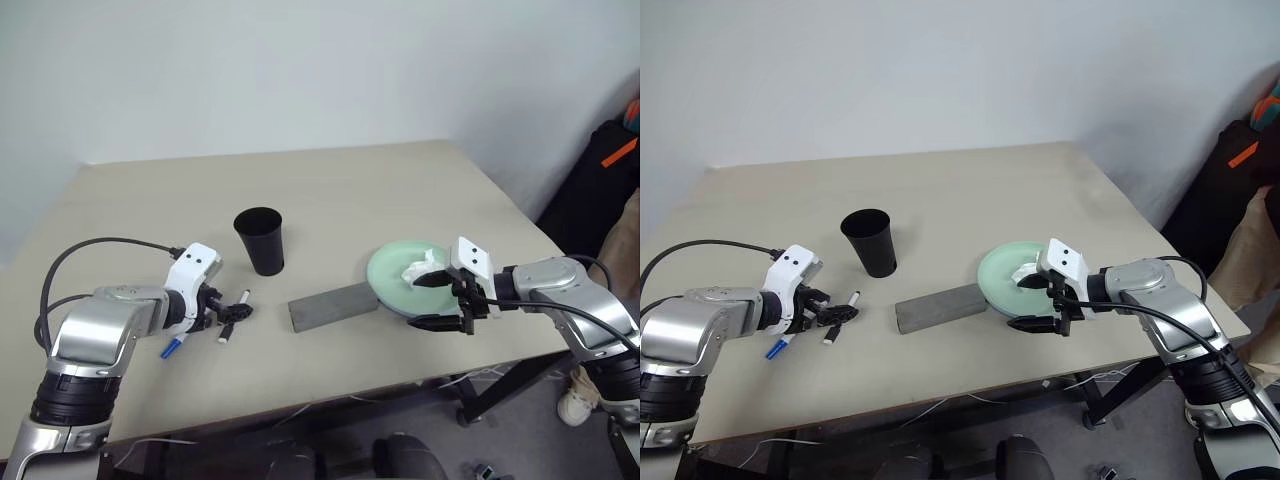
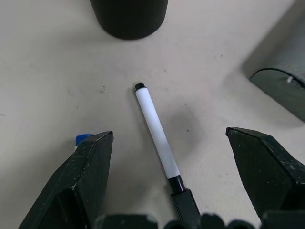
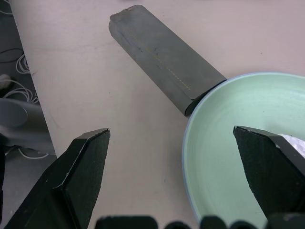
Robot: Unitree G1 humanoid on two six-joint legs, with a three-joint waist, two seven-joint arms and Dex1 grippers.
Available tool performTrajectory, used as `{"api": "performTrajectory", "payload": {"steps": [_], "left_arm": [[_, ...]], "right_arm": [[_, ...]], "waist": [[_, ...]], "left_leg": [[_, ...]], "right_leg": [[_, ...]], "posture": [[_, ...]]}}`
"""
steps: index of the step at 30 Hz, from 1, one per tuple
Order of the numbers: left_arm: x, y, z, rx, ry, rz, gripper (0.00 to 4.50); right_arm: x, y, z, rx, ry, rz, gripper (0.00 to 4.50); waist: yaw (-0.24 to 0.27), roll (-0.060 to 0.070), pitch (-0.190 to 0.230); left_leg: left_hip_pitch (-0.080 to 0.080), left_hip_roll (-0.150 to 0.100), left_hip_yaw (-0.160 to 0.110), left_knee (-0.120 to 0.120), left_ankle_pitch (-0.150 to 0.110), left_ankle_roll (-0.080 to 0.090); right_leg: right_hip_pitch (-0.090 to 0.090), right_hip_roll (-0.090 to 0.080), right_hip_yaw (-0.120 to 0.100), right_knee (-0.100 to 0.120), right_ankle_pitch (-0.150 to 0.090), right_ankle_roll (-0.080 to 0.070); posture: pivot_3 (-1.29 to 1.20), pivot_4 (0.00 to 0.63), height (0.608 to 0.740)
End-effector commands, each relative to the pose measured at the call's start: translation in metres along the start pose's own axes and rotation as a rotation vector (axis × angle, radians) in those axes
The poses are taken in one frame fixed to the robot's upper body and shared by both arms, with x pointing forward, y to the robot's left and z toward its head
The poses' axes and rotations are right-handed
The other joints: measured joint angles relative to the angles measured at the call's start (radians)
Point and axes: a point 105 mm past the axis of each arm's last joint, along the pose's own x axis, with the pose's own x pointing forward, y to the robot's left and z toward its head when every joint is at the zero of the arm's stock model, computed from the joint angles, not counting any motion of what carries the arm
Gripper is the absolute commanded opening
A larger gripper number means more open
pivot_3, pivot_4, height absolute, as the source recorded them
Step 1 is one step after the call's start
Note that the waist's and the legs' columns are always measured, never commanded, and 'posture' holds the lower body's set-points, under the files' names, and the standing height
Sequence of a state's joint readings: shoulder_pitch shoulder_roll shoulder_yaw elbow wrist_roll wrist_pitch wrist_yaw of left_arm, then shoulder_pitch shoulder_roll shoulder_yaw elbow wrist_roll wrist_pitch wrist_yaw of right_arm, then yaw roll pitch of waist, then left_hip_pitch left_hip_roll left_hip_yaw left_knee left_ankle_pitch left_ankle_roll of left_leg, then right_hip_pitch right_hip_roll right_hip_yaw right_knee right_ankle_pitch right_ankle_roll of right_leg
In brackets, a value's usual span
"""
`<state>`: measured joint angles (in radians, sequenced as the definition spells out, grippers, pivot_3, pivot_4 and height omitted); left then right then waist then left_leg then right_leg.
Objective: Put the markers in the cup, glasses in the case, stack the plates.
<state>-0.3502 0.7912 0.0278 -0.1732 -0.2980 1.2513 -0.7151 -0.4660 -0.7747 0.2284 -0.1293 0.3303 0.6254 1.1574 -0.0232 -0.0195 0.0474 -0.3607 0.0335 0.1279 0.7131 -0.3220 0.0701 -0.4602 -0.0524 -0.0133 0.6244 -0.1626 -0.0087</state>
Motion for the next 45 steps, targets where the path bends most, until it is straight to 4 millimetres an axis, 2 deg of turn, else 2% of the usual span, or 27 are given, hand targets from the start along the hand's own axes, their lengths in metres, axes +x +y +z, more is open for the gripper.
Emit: {"api": "performTrajectory", "payload": {"steps": [1,12,23,26,35,41,45], "left_arm": [[0.003,0.001,0.004,0.011,0.035,0.027,4.07],[0.011,0.013,-0.004,0.013,0.15,0.091,4.07],[0.015,0.009,0.002,0.004,0.165,0.08,4.07],[0.015,0.008,0.004,0.004,0.164,0.076,3.55],[0.016,0.002,0.011,0.023,0.16,0.054,0.48],[0.014,-0.002,0.017,0.054,0.142,0.036,0.48],[0.007,-0.018,0.03,0.194,0.073,-0.048,0.48]], "right_arm": [[-0.004,-0.003,0.013,-0.049,-0.02,-0.019,4.5],[-0.001,-0.002,0.018,-0.051,-0.031,-0.018,4.5],[0.001,-0.002,0.023,-0.061,-0.035,-0.009,4.5],[0.002,-0.002,0.024,-0.062,-0.036,-0.008,4.5],[0.002,-0.002,0.026,-0.066,-0.038,-0.008,4.5],[0.002,-0.002,0.026,-0.067,-0.037,-0.008,4.5],[0.003,-0.003,0.027,-0.07,-0.037,-0.006,4.5]], "waist": [[0.0,0.0,0.0],[0.0,0.0,0.0],[0.0,0.0,0.0],[0.0,0.0,0.0],[0.0,0.0,0.0],[0.0,0.0,0.0],[0.0,-0.001,0.0]], "left_leg": [[0.0,0.0,0.0,0.0,0.0,0.0],[0.001,0.0,0.0,0.0,0.001,-0.002],[0.001,0.001,-0.001,0.0,0.002,-0.003],[0.001,0.001,-0.001,-0.001,0.002,-0.003],[0.0,0.0,-0.001,-0.001,0.002,-0.003],[0.0,0.0,-0.001,-0.001,0.002,-0.003],[0.0,0.0,-0.001,-0.001,0.002,-0.003]], "right_leg": [[0.0,0.0,0.0,0.0,0.0,0.0],[0.0,0.0,0.0,0.0,0.001,-0.001],[0.0,0.001,0.0,0.001,0.002,-0.003],[0.0,0.001,0.0,0.001,0.002,-0.003],[-0.001,0.0,0.0,0.0,0.002,-0.003],[-0.001,0.001,0.0,0.0,0.002,-0.003],[-0.001,0.001,0.0,0.0,0.002,-0.003]], "posture": [[0.0,0.0,0.74],[0.0,0.0,0.74],[0.0,0.0,0.74],[0.0,0.0,0.74],[0.0,0.0,0.74],[0.0,0.0,0.74],[0.0,0.0,0.74]]}}
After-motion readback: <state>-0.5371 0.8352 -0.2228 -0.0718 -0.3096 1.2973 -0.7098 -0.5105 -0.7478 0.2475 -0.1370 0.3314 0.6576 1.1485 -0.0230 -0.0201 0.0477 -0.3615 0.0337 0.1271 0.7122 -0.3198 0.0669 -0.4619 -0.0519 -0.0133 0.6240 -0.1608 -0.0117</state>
